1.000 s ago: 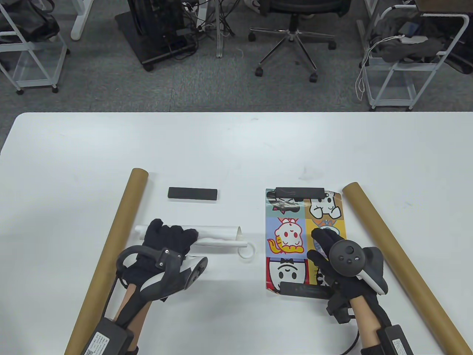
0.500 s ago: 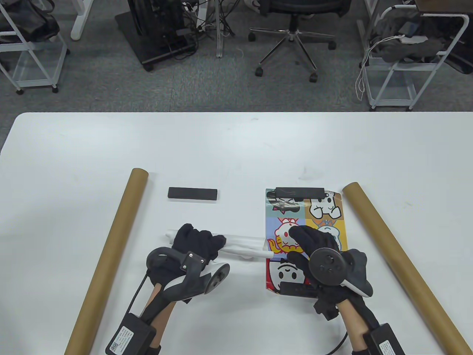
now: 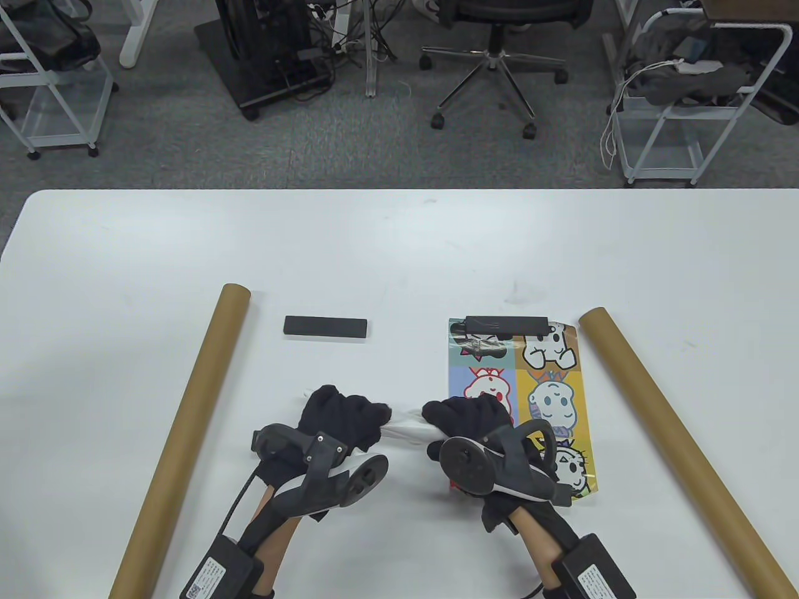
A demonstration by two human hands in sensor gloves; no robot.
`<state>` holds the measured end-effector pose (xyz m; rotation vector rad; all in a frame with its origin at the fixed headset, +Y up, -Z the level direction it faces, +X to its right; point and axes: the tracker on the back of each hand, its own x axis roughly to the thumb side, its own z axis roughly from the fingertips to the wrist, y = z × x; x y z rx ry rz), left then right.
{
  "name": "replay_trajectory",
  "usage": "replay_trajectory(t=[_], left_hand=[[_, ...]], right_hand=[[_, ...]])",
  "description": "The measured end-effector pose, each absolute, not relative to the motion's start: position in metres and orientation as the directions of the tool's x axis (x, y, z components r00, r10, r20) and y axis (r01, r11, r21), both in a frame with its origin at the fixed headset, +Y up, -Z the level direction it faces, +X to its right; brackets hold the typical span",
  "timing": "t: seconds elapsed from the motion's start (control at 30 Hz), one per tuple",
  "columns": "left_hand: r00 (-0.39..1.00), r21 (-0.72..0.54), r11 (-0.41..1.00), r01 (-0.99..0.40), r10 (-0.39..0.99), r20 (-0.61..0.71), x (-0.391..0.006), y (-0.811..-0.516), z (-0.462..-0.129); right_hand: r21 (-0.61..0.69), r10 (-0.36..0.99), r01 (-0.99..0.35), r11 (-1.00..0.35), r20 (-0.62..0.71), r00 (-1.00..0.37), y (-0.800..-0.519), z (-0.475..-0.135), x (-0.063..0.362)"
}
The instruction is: Roll up posters and store in mailing tubes
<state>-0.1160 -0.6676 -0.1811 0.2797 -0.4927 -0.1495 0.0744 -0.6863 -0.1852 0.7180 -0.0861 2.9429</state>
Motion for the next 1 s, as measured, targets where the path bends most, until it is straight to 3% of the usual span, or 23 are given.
replay_trajectory(t=[0.13, 0.3, 0.57, 0.87, 1.0], left_hand=[[0.852, 0.358, 0.923, 0.14, -0.297, 0.431, -0.11, -0.667, -0.177], [0.846, 0.363, 0.921, 0.142, -0.304, 0.438, -0.106, -0.667, -0.175], [0.833, 0.331, 0.927, 0.175, -0.319, 0.453, -0.104, -0.669, -0.175], [0.836, 0.317, 0.922, 0.222, -0.347, 0.426, -0.102, -0.669, -0.176], [0.842, 0.273, 0.945, 0.178, -0.29, 0.455, -0.107, -0.67, -0.177]], right_hand=[[-0.052, 0.048, -0.078, -0.996, 0.435, -0.899, -0.685, -0.182, 0.074], [-0.04, 0.109, -0.141, -0.989, 0.444, -0.889, -0.683, -0.179, 0.075], [-0.192, 0.073, -0.18, -0.965, 0.462, -0.884, -0.676, -0.176, 0.077], [0.001, 0.133, -0.152, -0.988, 0.491, -0.861, -0.679, -0.173, 0.072], [-0.006, 0.069, -0.084, -0.996, 0.501, -0.863, -0.679, -0.171, 0.069]])
